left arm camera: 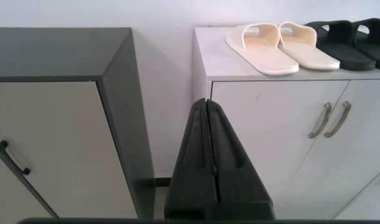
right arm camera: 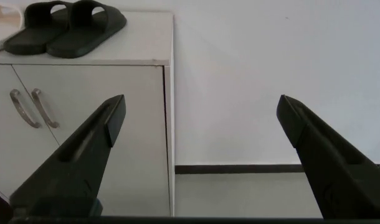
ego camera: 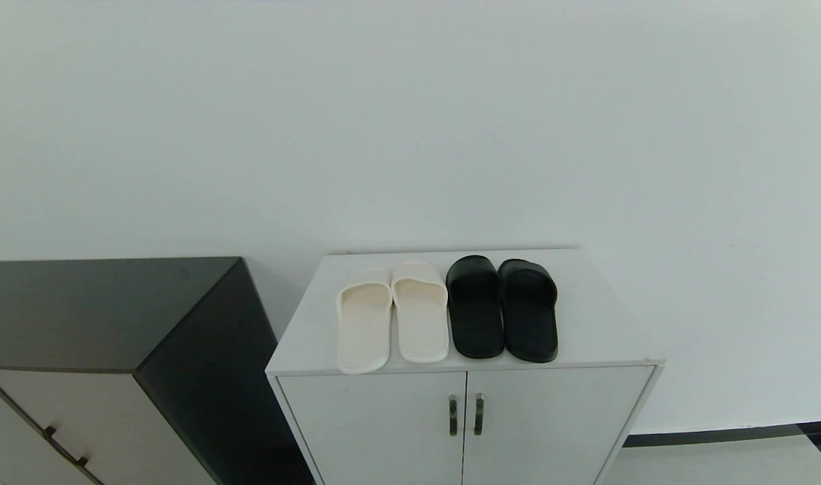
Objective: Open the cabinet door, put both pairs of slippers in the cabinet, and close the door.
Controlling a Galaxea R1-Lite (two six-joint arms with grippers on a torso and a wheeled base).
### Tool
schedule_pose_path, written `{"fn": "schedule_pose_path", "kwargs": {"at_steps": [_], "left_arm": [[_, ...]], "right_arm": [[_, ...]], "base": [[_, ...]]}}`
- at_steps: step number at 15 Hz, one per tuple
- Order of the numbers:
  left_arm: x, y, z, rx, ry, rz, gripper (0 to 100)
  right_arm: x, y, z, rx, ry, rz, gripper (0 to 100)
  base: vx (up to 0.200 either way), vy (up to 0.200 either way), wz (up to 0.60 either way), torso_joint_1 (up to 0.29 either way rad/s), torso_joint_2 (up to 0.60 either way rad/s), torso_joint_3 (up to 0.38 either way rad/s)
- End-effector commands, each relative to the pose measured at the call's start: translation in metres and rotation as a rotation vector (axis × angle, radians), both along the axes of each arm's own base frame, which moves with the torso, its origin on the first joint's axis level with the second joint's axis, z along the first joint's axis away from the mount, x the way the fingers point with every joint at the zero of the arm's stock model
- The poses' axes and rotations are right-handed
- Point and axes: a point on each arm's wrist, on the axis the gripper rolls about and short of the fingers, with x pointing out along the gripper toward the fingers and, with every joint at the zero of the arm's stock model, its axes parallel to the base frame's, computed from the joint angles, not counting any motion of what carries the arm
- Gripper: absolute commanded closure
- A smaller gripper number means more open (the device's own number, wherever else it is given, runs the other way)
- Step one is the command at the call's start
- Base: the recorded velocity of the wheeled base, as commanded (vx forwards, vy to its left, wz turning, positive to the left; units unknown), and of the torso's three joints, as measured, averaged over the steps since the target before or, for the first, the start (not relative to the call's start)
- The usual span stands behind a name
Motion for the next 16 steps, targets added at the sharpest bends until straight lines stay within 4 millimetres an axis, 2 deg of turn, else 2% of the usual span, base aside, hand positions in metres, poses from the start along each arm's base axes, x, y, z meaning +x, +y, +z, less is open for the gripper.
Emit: {"fn": "schedule_pose_path", "kwargs": {"at_steps": [1,2,3,4,6,8,9,10,12,14,15,16], "left_arm": [[0.000,0.000,0.000,0.000,0.000,0.001,100],[0.000,0.000,0.000,0.001,0.000,-0.001,100],[0.000,0.000,0.000,0.001,0.000,-0.001,100],[0.000,0.000,0.000,0.001,0.000,-0.001,100],[0.000,0.000,0.000,0.001,0.000,-0.001,100],[0.000,0.000,0.000,0.001,0.000,-0.001,100],[0.000,0.000,0.000,0.001,0.000,-0.001,100],[0.000,0.000,0.000,0.001,0.000,-0.001,100],[0.000,0.000,0.000,0.001,0.001,-0.001,100],[0.000,0.000,0.000,0.001,0.001,-0.001,100],[0.000,0.000,0.000,0.001,0.001,-0.001,100],[0.000,0.000,0.000,0.001,0.001,-0.001,100]], "right_arm": [[-0.017,0.000,0.058,0.054,-0.214,0.028,0],[-0.025,-0.003,0.104,0.157,-0.248,0.087,0],[-0.021,-0.002,0.116,0.087,-0.150,0.097,0],[-0.001,0.000,0.108,-0.004,0.029,0.158,0],[0.041,0.006,0.087,0.011,0.290,0.295,0],[0.086,0.013,0.081,0.046,0.405,0.372,0],[0.102,0.018,0.080,0.083,0.432,0.400,0],[0.127,0.036,0.085,0.180,0.440,0.480,0],[0.152,0.063,0.098,0.254,0.437,0.477,0],[0.164,0.079,0.110,0.280,0.429,0.454,0],[0.177,0.094,0.120,0.287,0.418,0.440,0],[0.181,0.099,0.122,0.282,0.419,0.430,0]], "base": [[0.000,0.000,0.00,0.000,0.00,0.000],[0.000,0.000,0.00,0.000,0.00,0.000],[0.000,0.000,0.00,0.000,0.00,0.000],[0.000,0.000,0.00,0.000,0.00,0.000],[0.000,0.000,0.00,0.000,0.00,0.000],[0.000,0.000,0.00,0.000,0.00,0.000],[0.000,0.000,0.00,0.000,0.00,0.000],[0.000,0.000,0.00,0.000,0.00,0.000],[0.000,0.000,0.00,0.000,0.00,0.000],[0.000,0.000,0.00,0.000,0.00,0.000],[0.000,0.000,0.00,0.000,0.00,0.000],[0.000,0.000,0.00,0.000,0.00,0.000]]}}
